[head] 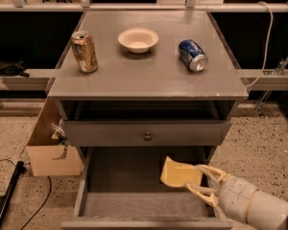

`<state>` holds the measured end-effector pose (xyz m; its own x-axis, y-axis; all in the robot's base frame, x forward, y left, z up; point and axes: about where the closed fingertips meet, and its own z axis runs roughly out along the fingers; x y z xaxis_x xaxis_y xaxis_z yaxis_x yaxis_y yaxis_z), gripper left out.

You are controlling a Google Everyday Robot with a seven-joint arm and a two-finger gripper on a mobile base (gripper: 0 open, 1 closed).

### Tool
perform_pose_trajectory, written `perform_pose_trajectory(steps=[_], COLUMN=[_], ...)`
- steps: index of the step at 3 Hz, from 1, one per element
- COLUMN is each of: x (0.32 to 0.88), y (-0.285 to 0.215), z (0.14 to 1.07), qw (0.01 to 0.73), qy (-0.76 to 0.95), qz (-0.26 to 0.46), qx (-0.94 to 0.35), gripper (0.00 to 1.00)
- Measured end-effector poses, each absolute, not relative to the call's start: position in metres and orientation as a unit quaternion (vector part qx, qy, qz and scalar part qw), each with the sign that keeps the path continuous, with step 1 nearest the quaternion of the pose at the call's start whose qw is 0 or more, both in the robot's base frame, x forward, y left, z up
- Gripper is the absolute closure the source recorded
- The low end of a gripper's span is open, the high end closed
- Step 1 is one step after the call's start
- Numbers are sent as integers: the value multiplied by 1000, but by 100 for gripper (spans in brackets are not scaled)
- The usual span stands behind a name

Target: Pick sponge from middle drawer and place on counter

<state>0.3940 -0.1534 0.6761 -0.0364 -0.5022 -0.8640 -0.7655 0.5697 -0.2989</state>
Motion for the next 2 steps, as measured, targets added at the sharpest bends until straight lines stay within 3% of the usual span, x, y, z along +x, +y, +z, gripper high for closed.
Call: perform_pose_trajectory(steps=[2], x=[414], y=[-159], z=[713], qw=[561], qy=[691], qz=[91], qx=[-447], gripper=[100])
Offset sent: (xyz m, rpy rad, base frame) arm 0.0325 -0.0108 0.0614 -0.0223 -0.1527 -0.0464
